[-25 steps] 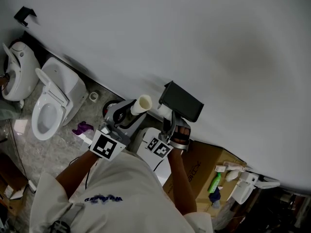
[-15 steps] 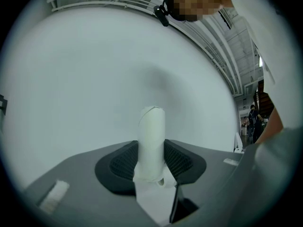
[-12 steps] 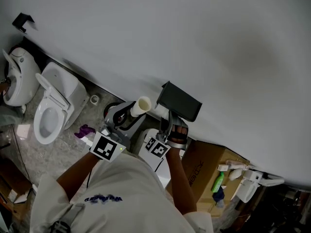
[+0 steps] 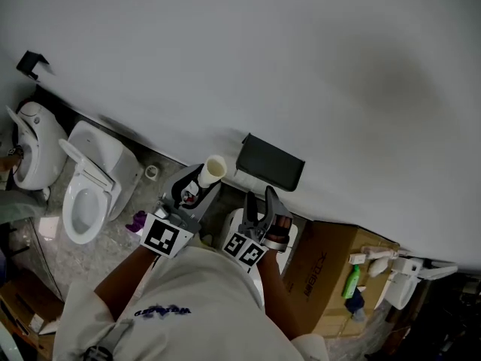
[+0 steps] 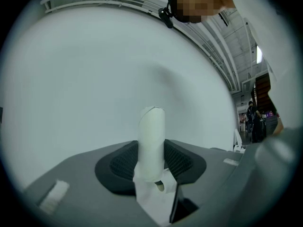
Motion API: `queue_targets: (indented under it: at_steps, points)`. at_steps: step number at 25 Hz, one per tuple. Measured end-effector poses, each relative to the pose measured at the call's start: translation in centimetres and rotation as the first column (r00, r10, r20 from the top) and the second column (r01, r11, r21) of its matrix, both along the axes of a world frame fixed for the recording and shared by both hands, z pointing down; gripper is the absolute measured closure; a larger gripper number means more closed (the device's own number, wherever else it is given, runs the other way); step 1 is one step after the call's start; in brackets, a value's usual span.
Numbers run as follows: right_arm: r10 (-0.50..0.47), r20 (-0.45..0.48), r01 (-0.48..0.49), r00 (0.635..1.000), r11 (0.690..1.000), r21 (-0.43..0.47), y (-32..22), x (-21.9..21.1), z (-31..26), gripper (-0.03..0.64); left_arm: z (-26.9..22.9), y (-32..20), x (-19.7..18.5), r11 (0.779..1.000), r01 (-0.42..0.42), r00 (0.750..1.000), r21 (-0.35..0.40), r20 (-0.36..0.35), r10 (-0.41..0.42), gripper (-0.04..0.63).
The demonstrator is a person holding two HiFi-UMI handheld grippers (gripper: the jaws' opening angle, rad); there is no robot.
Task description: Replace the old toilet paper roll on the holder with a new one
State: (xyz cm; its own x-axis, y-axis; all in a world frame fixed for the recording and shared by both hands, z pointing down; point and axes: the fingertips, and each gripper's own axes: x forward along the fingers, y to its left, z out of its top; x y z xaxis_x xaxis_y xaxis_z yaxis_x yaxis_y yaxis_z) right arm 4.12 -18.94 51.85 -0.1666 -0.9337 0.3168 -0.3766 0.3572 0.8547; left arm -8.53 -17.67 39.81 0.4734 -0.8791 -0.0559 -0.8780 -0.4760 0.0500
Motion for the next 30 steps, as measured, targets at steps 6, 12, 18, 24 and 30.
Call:
queue_targets:
  at_steps: [6, 12, 18, 24, 30]
  points:
    - [0.176, 0.325, -0.16, 0.929, 0.984, -0.076, 0.9, 4.7, -4.0, 0.364, -1.2, -0.6, 0.9, 1.0, -0.022, 1.0, 0.017, 0.01, 0.022, 0.419]
    - [0.287, 0.587, -0.26, 0.757, 0.956, -0.134, 1.0, 10.2, -7.3, 0.431, -1.9, -1.2, 2.5, 0.998, -0.063, 0.997, 0.03, 0.035, 0.062, 0.419]
    - [0.283, 0.694, -0.296, 0.662, 0.949, -0.105, 1.5, 13.0, -10.1, 0.505, -2.7, -1.8, 3.9, 0.995, -0.09, 0.996, 0.034, 0.032, 0.089, 0.419]
    - [0.275, 0.772, -0.311, 0.573, 0.944, -0.105, 1.9, 14.5, -11.8, 0.605, -2.2, -2.0, 4.6, 0.992, -0.12, 0.991, 0.039, 0.072, 0.117, 0.419]
    - [0.266, 0.81, -0.299, 0.522, 0.947, -0.119, 2.1, 14.6, -12.5, 0.614, -2.2, -2.0, 4.5, 0.991, -0.126, 0.989, 0.035, 0.078, 0.123, 0.419]
